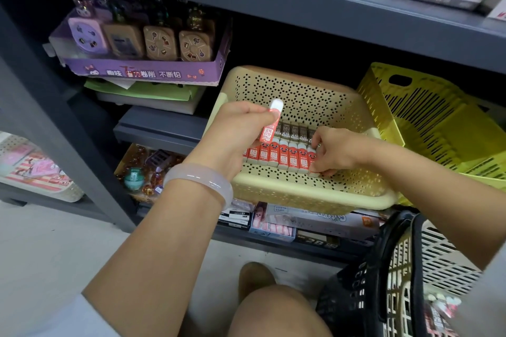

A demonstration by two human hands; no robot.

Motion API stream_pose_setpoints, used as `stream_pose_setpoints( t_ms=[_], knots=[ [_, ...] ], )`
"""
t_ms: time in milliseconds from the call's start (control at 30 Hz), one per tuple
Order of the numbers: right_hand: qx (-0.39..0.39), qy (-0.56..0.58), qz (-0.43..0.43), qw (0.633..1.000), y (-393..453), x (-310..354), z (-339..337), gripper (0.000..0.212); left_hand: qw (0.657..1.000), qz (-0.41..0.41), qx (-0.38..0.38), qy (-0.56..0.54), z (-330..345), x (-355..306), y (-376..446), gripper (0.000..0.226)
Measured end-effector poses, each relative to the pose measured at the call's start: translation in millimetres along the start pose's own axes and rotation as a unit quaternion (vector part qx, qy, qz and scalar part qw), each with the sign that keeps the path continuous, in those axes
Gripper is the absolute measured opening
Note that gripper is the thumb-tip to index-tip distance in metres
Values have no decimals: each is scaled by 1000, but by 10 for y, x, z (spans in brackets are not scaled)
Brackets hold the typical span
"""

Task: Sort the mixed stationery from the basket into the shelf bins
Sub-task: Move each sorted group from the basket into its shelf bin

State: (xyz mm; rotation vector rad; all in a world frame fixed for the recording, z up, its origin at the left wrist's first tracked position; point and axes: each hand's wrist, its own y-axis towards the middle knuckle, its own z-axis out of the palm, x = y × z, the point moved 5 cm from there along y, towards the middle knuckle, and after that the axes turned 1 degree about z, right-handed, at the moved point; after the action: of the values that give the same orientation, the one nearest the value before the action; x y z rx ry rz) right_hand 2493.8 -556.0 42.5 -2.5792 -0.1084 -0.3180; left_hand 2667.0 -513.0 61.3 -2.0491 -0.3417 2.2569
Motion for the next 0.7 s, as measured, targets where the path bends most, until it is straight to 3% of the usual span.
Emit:
stream_pose_setpoints(
  t_ms=[100,300,367,433,533,600,700],
  knots=[
    [-11,-129,-33,991,-21,20,17,39,1000,-6,6,-9,0,-5,-15,9],
    [-19,-129,-38,991,-10,-5,21,32,1000,-16,12,-24,19,-2,-41,9],
    [-55,-123,-60,989,-34,38,-33,24,1000,-14,12,-23,26,-4,-43,6],
    [-99,34,-107,989,-91,144,-118,16,1000,-11,8,-14,34,-5,-36,5],
    [-50,377,-166,910,-174,360,-165,11,1000,-14,10,4,61,2,-26,13],
    [-34,441,-187,877,-180,464,-158,7,1000,-17,15,1,71,2,-23,17],
    [-91,451,-150,875,-106,424,-195,6,1000,-10,15,22,73,3,-20,17]
  ],
)
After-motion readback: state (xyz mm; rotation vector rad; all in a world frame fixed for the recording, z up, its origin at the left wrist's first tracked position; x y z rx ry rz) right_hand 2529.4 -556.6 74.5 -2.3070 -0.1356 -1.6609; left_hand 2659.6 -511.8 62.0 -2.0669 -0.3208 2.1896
